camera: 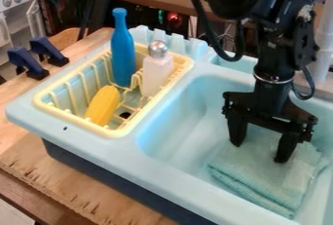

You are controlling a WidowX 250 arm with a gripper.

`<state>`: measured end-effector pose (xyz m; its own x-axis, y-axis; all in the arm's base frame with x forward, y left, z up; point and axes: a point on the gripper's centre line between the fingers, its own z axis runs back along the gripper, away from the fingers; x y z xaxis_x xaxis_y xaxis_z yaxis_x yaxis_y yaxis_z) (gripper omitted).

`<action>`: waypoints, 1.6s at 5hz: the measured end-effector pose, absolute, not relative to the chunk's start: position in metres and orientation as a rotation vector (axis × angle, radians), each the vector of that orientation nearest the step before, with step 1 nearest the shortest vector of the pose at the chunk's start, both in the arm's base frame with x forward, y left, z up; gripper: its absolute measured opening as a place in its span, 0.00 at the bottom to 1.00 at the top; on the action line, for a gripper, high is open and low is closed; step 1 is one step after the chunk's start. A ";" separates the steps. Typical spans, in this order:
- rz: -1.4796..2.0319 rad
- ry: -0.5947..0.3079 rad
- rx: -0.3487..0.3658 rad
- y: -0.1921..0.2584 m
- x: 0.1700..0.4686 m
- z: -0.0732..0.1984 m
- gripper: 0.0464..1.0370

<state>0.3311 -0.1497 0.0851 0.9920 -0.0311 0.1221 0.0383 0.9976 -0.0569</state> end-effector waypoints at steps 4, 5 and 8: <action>-0.088 0.087 -0.089 -0.177 0.231 0.073 0.96; -0.040 0.116 -0.105 -0.175 0.217 0.075 0.96; 0.017 0.015 -0.037 -0.170 0.246 0.099 0.96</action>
<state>0.2455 -0.1699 0.0991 0.9997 0.0168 -0.0156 -0.0174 0.9992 -0.0369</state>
